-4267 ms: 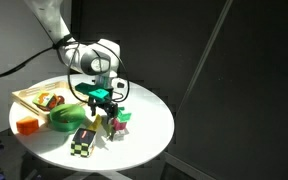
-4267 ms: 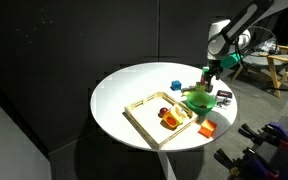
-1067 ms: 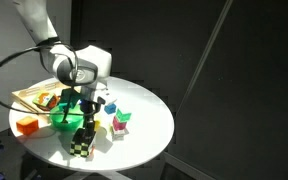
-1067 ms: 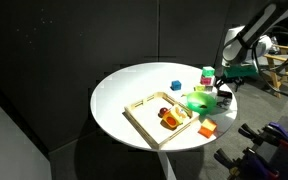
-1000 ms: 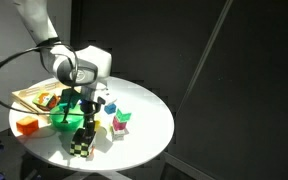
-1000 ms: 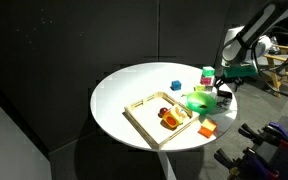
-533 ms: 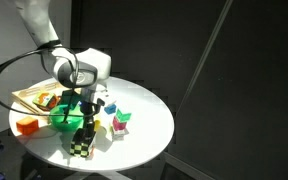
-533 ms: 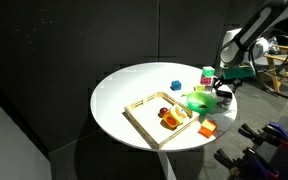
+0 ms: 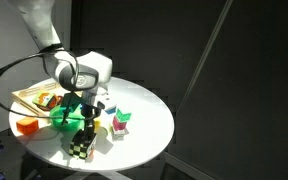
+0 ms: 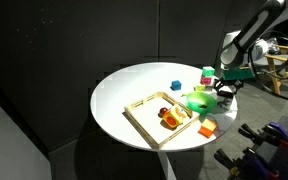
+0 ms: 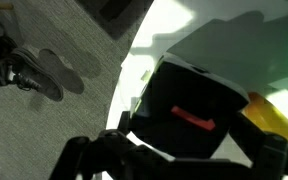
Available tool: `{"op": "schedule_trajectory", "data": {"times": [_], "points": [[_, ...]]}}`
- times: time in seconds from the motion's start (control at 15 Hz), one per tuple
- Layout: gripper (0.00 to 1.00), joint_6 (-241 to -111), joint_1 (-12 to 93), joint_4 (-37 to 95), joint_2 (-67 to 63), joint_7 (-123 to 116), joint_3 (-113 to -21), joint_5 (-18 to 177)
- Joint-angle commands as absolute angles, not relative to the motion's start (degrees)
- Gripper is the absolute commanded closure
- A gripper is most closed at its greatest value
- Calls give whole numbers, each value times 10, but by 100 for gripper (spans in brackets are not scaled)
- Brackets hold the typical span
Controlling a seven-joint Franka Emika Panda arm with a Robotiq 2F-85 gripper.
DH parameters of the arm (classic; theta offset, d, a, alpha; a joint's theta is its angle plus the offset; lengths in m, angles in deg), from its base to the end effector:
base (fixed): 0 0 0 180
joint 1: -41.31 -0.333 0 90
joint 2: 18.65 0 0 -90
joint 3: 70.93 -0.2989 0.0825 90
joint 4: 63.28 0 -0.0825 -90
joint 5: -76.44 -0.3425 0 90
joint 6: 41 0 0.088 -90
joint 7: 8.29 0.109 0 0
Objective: Put the black soft cube on the green block
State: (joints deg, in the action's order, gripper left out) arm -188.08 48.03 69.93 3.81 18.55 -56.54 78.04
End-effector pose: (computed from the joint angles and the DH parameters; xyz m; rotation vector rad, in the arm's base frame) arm 0.4454 -0.1772 0.1846 2.7798 -1.1763 -0.2016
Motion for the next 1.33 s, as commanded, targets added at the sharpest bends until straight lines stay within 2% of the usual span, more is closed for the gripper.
{"op": "schedule_trajectory", "data": {"times": [0.0,0.2,0.67,0.8,0.87,1.27], "points": [[27,-1883,474,688,52,191,-554,773],[51,-1883,475,686,52,188,-552,773],[95,-1850,477,695,24,146,-555,787],[98,-1835,477,698,16,130,-556,791],[95,-1825,478,698,12,122,-557,793],[96,-1790,479,701,-18,91,-559,811]]}}
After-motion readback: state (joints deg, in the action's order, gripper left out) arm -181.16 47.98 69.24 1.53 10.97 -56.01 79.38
